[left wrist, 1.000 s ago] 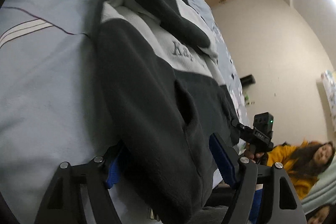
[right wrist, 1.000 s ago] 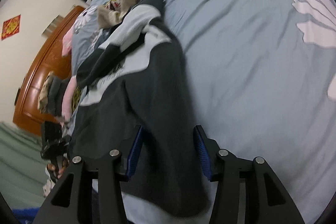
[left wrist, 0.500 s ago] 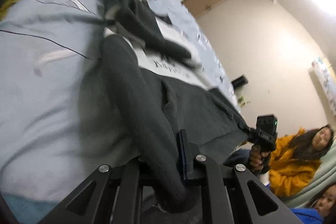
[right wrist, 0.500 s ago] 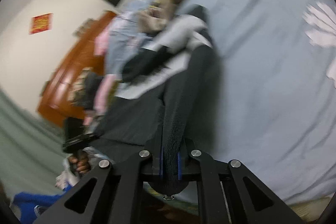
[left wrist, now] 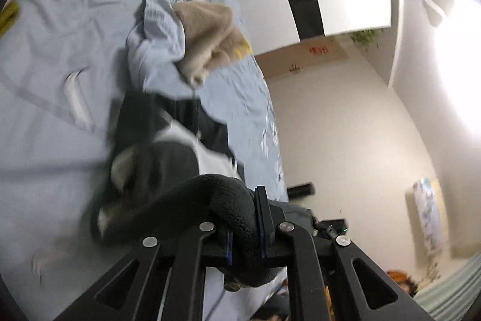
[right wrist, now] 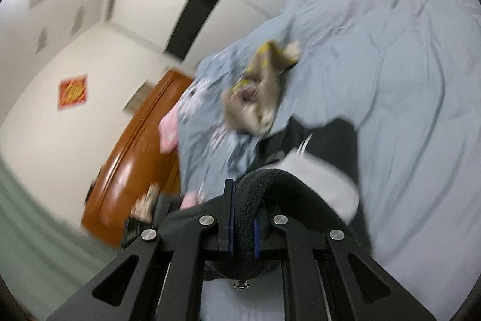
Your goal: Fold clothes
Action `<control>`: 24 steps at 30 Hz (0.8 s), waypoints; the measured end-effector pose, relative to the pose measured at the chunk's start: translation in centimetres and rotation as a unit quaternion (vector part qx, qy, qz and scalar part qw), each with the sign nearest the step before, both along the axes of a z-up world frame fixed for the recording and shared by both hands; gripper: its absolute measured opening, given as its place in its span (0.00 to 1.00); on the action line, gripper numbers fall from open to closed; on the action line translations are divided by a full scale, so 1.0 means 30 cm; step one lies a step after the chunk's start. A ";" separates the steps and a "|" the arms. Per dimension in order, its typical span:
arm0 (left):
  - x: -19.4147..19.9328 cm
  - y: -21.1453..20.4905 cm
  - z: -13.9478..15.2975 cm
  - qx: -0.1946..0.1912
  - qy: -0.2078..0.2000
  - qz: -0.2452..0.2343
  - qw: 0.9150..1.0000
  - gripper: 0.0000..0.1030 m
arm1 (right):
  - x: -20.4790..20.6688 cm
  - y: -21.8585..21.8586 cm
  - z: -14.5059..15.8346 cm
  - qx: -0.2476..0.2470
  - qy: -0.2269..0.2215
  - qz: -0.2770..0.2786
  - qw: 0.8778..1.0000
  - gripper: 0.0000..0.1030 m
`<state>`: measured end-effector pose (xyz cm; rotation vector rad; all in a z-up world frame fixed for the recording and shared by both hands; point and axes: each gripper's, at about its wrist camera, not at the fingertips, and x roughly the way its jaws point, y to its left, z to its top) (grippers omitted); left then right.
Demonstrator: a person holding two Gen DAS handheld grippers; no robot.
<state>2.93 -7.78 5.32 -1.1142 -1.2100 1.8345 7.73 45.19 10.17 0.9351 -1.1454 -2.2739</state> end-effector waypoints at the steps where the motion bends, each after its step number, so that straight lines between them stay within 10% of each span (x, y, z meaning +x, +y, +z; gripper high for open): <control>1: -0.057 0.002 -0.019 0.003 -0.007 0.008 1.000 0.12 | -0.060 0.011 -0.027 -0.006 -0.016 -0.015 1.000 0.09; 8: -0.297 0.041 -0.310 0.021 -0.104 0.029 0.994 0.22 | -0.343 0.036 -0.287 -0.023 -0.129 -0.089 0.987 0.10; 12: -0.316 0.001 -0.321 0.096 -0.089 0.048 0.990 0.67 | -0.327 0.067 -0.269 -0.012 -0.109 -0.093 0.990 0.14; 14: -0.303 -0.031 -0.269 0.090 -0.055 0.062 0.992 0.72 | -0.312 0.085 -0.249 -0.007 -0.094 -0.094 0.991 0.20; 19: -0.267 -0.034 -0.164 -0.096 0.020 0.054 0.994 0.73 | -0.275 0.131 -0.198 0.007 -0.057 -0.096 0.994 0.47; 24: -0.231 0.063 -0.179 -0.275 0.085 0.025 0.957 0.73 | -0.241 0.152 -0.238 0.084 -0.090 -0.098 0.988 0.47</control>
